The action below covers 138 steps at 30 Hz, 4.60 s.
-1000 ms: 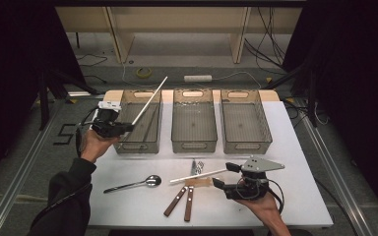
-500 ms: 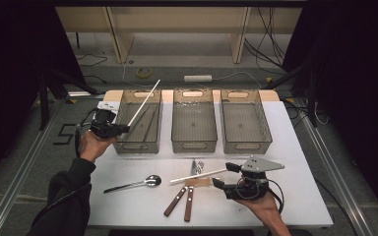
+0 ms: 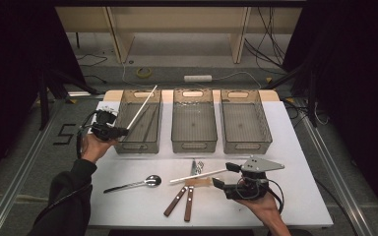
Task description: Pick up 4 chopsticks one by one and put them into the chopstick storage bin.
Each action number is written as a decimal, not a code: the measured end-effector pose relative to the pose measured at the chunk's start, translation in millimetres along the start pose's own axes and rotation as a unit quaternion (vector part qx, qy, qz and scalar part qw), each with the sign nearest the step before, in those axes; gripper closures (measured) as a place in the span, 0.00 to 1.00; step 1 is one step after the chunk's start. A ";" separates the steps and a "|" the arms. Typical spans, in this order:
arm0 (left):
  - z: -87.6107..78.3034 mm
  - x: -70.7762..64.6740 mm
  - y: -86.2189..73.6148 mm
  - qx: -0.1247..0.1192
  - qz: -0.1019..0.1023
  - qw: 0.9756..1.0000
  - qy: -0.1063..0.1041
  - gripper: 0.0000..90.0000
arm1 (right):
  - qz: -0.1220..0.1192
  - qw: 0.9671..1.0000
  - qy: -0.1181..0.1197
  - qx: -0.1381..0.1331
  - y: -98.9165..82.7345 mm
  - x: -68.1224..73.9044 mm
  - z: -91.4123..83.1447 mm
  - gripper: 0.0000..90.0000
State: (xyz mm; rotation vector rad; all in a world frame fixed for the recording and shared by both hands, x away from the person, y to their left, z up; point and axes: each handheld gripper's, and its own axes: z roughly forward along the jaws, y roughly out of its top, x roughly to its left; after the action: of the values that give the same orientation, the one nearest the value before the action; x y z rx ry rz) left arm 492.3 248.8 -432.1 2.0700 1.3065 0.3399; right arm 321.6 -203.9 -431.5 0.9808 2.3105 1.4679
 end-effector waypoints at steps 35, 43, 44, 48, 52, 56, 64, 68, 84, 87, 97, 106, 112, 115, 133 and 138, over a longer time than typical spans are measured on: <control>-32.9 -79.7 15.2 0.002 0.077 0.993 -0.088 0.24 | 0.000 1.000 0.000 -0.004 0.5 -0.3 -2.4 0.29; -26.5 -91.7 11.9 0.019 0.102 0.989 -0.101 0.23 | -0.002 1.000 0.000 -0.002 0.4 0.0 -2.2 0.29; -26.1 -93.5 11.4 0.019 0.101 0.989 -0.102 0.23 | -0.001 1.000 0.000 -0.002 0.5 0.1 -2.4 0.29; -24.4 -100.6 10.2 0.025 0.111 0.988 -0.109 0.23 | -0.001 1.000 0.000 -0.002 0.4 0.0 -2.1 0.29; -20.6 -109.2 8.5 0.036 0.125 0.985 -0.113 0.21 | -0.001 1.000 0.001 -0.002 0.4 -0.1 -2.1 0.29; -15.4 -118.5 5.4 0.048 0.140 0.982 -0.119 0.21 | -0.002 1.000 0.000 -0.002 0.5 0.0 -2.2 0.29; -5.2 -132.2 -1.0 0.068 0.159 0.977 -0.125 0.21 | -0.003 1.000 0.000 -0.001 0.4 0.1 -2.4 0.29; -1.0 -138.2 -3.8 0.078 0.172 0.974 -0.129 0.22 | -0.003 1.000 0.000 -0.001 0.3 0.1 -2.3 0.29; 12.3 -155.3 -14.4 0.109 0.210 0.960 -0.146 0.33 | -0.004 1.000 0.001 -0.001 0.3 0.1 -1.9 0.29; 14.3 -158.6 -16.4 0.114 0.217 0.957 -0.152 0.36 | -0.004 1.000 0.001 -0.001 0.4 0.1 -2.0 0.29; 23.4 -170.5 -24.1 0.131 0.236 0.948 -0.168 0.47 | -0.003 1.000 0.000 0.001 0.4 0.2 -1.9 0.29; 31.3 -178.5 -30.1 0.142 0.253 0.942 -0.172 0.58 | -0.003 1.000 0.001 0.001 0.3 0.2 -1.5 0.29; 35.4 -184.7 -32.8 0.147 0.264 0.938 -0.172 0.65 | -0.003 1.000 0.001 0.001 0.4 0.3 -1.2 0.29; 37.1 -186.8 -33.8 0.151 0.269 0.935 -0.173 0.70 | -0.003 1.000 0.001 0.001 0.2 0.2 -1.2 0.29; 47.4 -192.5 -37.2 0.160 0.285 0.929 -0.174 0.85 | -0.003 1.000 0.002 0.001 0.3 0.2 -1.1 0.29; 47.4 -192.3 -36.9 0.160 0.293 0.926 -0.174 0.88 | -0.003 1.000 0.002 0.001 0.3 0.2 -0.7 0.29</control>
State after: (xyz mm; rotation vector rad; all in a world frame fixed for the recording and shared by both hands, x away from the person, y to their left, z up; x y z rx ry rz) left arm 401.6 72.5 -468.1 2.6295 0.5362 -0.0034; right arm 321.2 -204.2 -430.9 0.9712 2.3157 1.4685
